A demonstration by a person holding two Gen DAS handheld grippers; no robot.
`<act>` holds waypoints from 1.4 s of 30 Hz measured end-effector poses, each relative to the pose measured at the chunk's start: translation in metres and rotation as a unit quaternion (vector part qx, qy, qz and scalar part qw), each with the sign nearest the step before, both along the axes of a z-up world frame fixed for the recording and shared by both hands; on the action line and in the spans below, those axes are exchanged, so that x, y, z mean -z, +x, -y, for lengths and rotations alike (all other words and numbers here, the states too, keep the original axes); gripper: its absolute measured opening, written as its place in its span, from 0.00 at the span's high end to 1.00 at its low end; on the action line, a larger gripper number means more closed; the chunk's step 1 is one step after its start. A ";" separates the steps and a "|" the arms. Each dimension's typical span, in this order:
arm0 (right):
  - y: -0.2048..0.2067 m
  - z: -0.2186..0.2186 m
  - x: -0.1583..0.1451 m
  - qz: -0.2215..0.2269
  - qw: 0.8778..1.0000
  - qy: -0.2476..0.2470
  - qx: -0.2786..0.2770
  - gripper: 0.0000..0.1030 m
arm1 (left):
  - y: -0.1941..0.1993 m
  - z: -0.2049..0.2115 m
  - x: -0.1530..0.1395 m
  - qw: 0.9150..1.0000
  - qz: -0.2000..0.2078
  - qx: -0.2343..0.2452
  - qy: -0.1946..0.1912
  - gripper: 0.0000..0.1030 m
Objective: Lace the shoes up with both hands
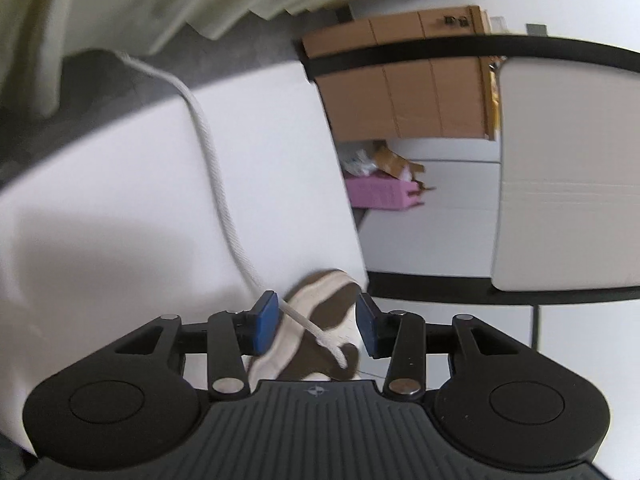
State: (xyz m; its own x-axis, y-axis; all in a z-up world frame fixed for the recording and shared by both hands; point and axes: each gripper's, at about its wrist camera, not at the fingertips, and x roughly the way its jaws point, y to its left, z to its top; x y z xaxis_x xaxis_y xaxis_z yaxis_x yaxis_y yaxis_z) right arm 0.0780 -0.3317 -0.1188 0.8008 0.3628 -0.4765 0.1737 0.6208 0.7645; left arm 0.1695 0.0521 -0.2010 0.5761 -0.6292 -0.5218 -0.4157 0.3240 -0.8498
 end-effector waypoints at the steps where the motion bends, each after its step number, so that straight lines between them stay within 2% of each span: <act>1: 0.003 -0.003 -0.002 0.009 1.000 0.018 -0.014 0.67 | 0.001 0.003 0.002 1.000 0.002 0.006 -0.008 0.54; 3: 0.010 -0.008 -0.001 -0.006 0.998 0.051 -0.028 0.57 | 0.003 0.008 0.007 1.000 0.006 0.020 -0.017 0.54; 5: 0.017 -0.013 0.000 -0.022 0.995 0.084 -0.042 0.54 | 0.005 0.010 0.013 0.999 0.010 0.029 -0.028 0.54; 8: 0.024 -0.013 0.005 -0.097 0.989 0.108 -0.002 0.52 | 0.008 0.010 0.022 0.999 0.015 0.033 -0.035 0.49; 11: 0.030 -0.014 0.007 -0.129 0.982 0.135 0.025 0.47 | 0.012 0.006 0.023 0.999 0.023 0.030 -0.018 0.49; 13: 0.038 -0.021 0.003 -0.139 0.982 0.128 0.017 0.44 | 0.015 0.005 0.019 0.999 0.035 0.034 0.004 0.49; 15: 0.045 -0.027 -0.002 -0.156 0.983 0.094 0.014 0.44 | 0.018 0.005 0.015 0.998 0.044 0.045 0.015 0.49; 17: 0.049 -0.033 -0.004 -0.179 0.982 0.065 0.015 0.44 | 0.019 0.007 0.013 0.997 0.049 0.052 0.014 0.49; 21: 0.051 -0.035 0.003 -0.213 0.974 0.063 0.035 0.43 | 0.018 0.006 0.013 0.998 0.044 0.048 -0.012 0.49; 25: 0.060 -0.039 0.001 -0.213 0.976 0.026 0.040 0.42 | 0.021 0.003 0.013 0.998 0.036 0.041 -0.020 0.49; 28: 0.061 -0.042 0.001 -0.218 0.975 0.019 0.036 0.41 | 0.021 0.003 0.014 0.999 0.032 0.039 -0.021 0.49; 32: 0.059 -0.038 0.002 -0.214 0.974 0.062 0.045 0.41 | 0.021 0.002 0.016 0.999 0.024 0.035 -0.023 0.49; 37: 0.068 -0.044 0.008 -0.222 0.973 0.053 0.045 0.41 | 0.020 0.006 0.015 0.999 0.023 0.038 -0.022 0.49; 42: 0.071 -0.050 0.007 -0.187 0.981 0.048 0.039 0.41 | 0.019 0.007 0.015 0.999 0.023 0.041 -0.015 0.49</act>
